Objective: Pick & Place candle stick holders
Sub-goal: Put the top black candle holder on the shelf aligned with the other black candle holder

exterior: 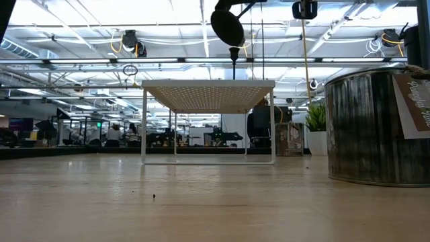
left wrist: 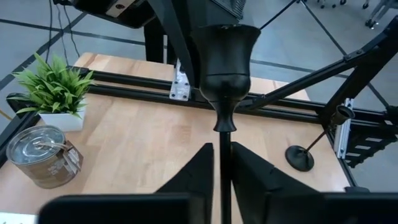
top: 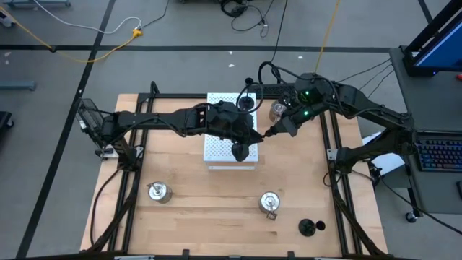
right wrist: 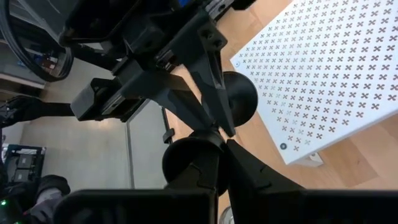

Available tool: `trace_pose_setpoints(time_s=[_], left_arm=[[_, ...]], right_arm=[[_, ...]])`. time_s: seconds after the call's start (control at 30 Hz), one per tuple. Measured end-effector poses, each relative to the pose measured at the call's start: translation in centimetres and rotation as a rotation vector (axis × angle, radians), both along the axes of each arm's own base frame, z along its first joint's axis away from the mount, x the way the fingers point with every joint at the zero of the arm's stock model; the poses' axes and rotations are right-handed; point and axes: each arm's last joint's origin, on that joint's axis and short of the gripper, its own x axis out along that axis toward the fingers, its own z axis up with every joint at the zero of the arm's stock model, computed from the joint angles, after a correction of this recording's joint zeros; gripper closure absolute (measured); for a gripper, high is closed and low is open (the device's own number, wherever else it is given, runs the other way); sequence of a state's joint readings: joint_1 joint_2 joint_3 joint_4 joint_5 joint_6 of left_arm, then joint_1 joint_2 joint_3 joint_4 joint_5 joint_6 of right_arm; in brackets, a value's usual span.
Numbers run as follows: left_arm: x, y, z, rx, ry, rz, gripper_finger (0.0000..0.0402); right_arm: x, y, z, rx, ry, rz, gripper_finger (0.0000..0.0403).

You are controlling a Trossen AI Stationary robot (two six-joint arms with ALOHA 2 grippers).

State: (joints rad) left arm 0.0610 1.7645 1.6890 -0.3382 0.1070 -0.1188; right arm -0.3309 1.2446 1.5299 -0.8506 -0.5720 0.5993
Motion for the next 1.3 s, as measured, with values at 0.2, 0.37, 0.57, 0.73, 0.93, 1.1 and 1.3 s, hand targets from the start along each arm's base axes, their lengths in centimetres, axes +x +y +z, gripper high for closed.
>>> trace_pose_setpoints(time_s=[0.2,0.37,0.57,0.73,0.93,1.1,1.3], left_arm=[[0.0,0.3,0.0,-0.027,0.001,-0.014,0.0384],[-0.1,0.4,0.0,-0.034,0.001,-0.012,0.0389],[-0.3,0.3,-0.4,-0.033,0.049,-0.011,0.0389],[-0.7,0.4,-1.1,-0.022,0.139,0.017,0.0389],[-2.3,0.6,-0.4,0.061,0.202,0.089,0.0389],[-3.8,1.0,1.7,0.145,0.144,0.151,0.0389],[-4.9,2.1,3.7,0.239,0.048,0.230,0.0389]], right_arm=[[0.0,0.0,0.0,-0.003,-0.005,0.001,0.0399],[0.0,0.0,0.0,-0.002,-0.006,0.002,0.0395],[0.0,0.0,0.1,-0.003,-0.008,0.000,0.0357],[0.0,-0.1,0.1,-0.026,-0.014,0.000,0.0326],[0.0,-0.3,0.0,-0.122,-0.009,-0.046,0.0309],[-0.4,-0.3,0.3,-0.192,-0.016,-0.076,0.0313],[-1.3,0.1,0.8,-0.339,-0.034,-0.084,0.0320]])
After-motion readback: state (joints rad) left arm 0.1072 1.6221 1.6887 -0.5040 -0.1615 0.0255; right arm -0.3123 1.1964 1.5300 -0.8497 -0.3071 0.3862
